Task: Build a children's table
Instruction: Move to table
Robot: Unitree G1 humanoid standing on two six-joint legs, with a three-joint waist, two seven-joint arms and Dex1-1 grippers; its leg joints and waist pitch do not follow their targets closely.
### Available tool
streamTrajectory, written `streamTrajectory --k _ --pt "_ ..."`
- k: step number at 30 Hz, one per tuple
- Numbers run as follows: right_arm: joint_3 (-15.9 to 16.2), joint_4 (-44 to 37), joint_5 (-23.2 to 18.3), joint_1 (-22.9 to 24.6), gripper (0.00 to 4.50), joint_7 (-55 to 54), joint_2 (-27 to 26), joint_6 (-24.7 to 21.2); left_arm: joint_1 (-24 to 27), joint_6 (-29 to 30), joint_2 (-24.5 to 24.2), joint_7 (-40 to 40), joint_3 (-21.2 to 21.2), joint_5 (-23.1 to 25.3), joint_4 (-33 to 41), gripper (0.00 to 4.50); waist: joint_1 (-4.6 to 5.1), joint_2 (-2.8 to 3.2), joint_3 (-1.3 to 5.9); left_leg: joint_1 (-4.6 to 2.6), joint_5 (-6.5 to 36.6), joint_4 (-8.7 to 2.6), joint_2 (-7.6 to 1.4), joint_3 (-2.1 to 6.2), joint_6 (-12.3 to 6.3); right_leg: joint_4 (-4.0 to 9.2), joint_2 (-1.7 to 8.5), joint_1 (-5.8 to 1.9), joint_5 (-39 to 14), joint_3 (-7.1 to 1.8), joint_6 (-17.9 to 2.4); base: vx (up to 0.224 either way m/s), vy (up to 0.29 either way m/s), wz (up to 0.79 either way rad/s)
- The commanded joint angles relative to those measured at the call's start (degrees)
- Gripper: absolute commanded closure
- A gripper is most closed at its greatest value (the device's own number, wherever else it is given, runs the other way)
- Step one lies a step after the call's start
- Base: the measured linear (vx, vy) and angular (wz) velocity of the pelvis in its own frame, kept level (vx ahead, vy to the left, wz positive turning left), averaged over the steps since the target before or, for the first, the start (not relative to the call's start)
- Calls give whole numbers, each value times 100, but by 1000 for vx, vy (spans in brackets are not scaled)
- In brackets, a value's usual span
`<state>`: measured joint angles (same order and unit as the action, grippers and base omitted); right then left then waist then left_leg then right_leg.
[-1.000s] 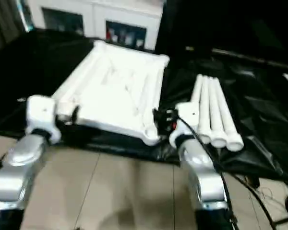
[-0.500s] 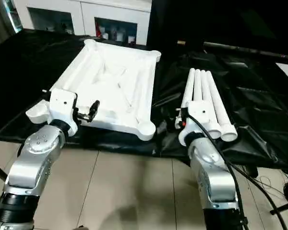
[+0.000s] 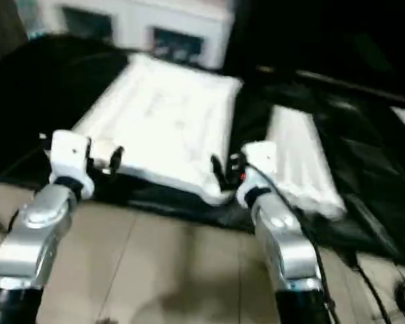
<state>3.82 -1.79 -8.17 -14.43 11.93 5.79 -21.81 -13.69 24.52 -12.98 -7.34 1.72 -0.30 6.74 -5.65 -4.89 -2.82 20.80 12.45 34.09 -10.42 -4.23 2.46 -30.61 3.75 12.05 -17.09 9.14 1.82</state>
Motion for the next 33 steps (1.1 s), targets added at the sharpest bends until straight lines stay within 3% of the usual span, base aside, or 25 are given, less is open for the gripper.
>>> streamTrajectory --k 1,2,3,5,6,7,8,10,12,13,14,15,18,19,20,21,22,24,25,26,27,28,30,32,33 --pt "80 62 29 -38 2 109 3 68 37 95 1 -64 4 9 144 4 312 300 538 -1253 -2794 -174 -267 1092 -3909 -818 -238 918 -665 3 -302 174 -28 54" --pt "82 66 25 -38 2 114 0 70 38 96 -2 -64 6 10 147 4 312 300 538 -1253 -2794 -174 -267 1092 -3909 -818 -238 918 -665 3 -302 174 -28 54" --pt "100 101 15 -41 2 137 -20 121 33 107 -22 -69 17 16 152 4 300 243 495 -1260 -4096 -92 -690 1110 -3659 -1028 161 1347 -762 -550 45 80 -78 37" --pt "52 131 -30 -32 2 81 -78 116 35 128 -68 -87 38 28 169 4 128 5 319 -578 -2281 -394 -283 448 -2563 -889 116 1125 519 -715 -3 -98 -95 17" --pt "20 125 -33 -16 2 18 -100 104 33 135 -93 -100 48 25 172 4 104 -266 254 -406 -371 -347 133 71 -1808 -191 263 820 497 -1050 -17 -138 -94 6" --pt "-57 89 -6 17 2 -87 -127 123 5 133 -135 -115 33 34 162 4 -196 -274 139 -325 856 264 513 -264 -1078 397 794 609 -2241 -1684 97 -22 -106 23" --pt "-95 67 4 28 2 -130 -132 141 -20 127 -149 -119 17 45 145 4 -196 -274 139 -325 856 264 513 -264 -1078 397 794 609 -2241 -1684 97 15 -141 23" --pt "-253 17 -83 50 2 -240 -173 33 -107 103 -134 -152 -1 -1 56 4 -257 -127 167 3 375 376 192 -46 -252 259 884 181 -2615 -1682 -1140 55 -62 13" --pt "-318 -85 -82 106 2 -309 -159 -1 -150 62 -128 -209 -54 -5 5 4 -218 0 179 -116 268 43 81 -104 -173 188 615 246 -1881 -1403 -1522 0 0 0" --pt "-387 -184 -108 157 2 -353 -141 -54 -202 45 -109 -242 -94 -3 -64 4 -68 470 210 -894 863 -388 -281 -206 539 -128 -30 892 -1275 -1145 -1226 0 0 0" --pt "-436 -261 -125 201 2 -376 -120 -93 -239 22 -99 -270 -130 3 -117 4 77 378 191 -1185 2095 -718 -850 -29 699 -724 12 1194 -1006 -788 -902 0 0 0" --pt "-478 -345 -104 261 2 -403 -72 -148 -280 -5 -77 -320 -168 -8 -173 4 85 416 236 -1265 2297 -794 -948 -182 801 -933 138 1305 -241 -616 -770 19 35 -38" --pt "-608 -530 -30 458 2 -486 52 -237 -382 -34 -26 -409 -294 -34 -333 4 79 233 192 -1242 2316 -715 -602 -962 648 -662 236 1307 322 -534 -1239 78 11 -37" --pt "-637 -553 -7 487 2 -509 75 -245 -413 -54 -14 -411 -315 -37 -385 4 -138 51 204 -840 2461 132 283 -1079 470 60 430 589 -1243 -1556 -2092 159 -7 -49" --pt "-654 -564 8 499 2 -518 82 -251 -431 -67 -6 -409 -322 -37 -414 4 -272 54 181 -634 2080 481 248 -797 331 295 815 297 -1954 -1945 -2392 159 -7 -49" --pt "-674 -575 14 505 2 -521 87 -258 -450 -74 0 -412 -327 -37 -437 4 -471 57 240 -244 1406 771 299 -441 347 235 781 -57 -1835 -2378 -2799 166 32 -52" --pt "-705 -608 15 513 2 -536 87 -263 -470 -79 5 -428 -336 -43 -461 4 -444 -61 280 288 823 893 244 -169 143 35 913 -366 -948 -2137 -2752 140 18 -41" --pt "-761 -727 4 526 2 -577 104 -332 -509 -106 18 -469 -352 -50 -515 4 -256 187 336 275 -67 782 182 48 284 -57 673 39 781 -1723 -2806 132 9 -30" --pt "-758 -751 7 528 2 -580 116 -355 -515 -114 24 -477 -350 -52 -527 4 -81 493 326 142 -854 -14 149 -10 -14 -35 94 310 183 -1085 -2073 114 15 2" --pt "-758 -751 7 528 2 -580 116 -355 -515 -114 24 -477 -350 -52 -527 4 -34 726 370 -85 -562 -272 -85 113 -68 -190 -98 443 -163 -883 -1592 114 15 2" --pt "-748 -792 -12 526 2 -578 144 -394 -520 -122 32 -485 -343 -46 -536 4 313 780 300 -356 590 -632 -686 648 -677 -879 -168 782 -667 -631 -972 136 49 -13" --pt "-735 -845 -47 526 2 -555 183 -429 -518 -123 43 -485 -335 -47 -529 4 308 693 385 -679 1025 -522 -793 719 -1103 -973 -74 1011 -663 -642 -796 146 32 0" --pt "-725 -886 -69 528 2 -541 218 -477 -510 -125 56 -492 -327 -43 -516 4 435 557 394 -784 649 -388 -636 653 -2382 -1053 81 1278 -110 -686 -231 138 13 10" --pt "-712 -957 -35 514 2 -512 255 -568 -465 -128 59 -515 -319 -114 -443 4 465 330 387 -538 72 -232 -207 325 -2577 -553 243 1081 464 -832 -251 96 -46 4" --pt "-720 -983 -33 505 2 -504 253 -597 -442 -131 53 -521 -323 -140 -414 4 270 10 391 264 172 295 485 -235 -1965 -52 541 297 604 -1262 -562 104 -83 4"
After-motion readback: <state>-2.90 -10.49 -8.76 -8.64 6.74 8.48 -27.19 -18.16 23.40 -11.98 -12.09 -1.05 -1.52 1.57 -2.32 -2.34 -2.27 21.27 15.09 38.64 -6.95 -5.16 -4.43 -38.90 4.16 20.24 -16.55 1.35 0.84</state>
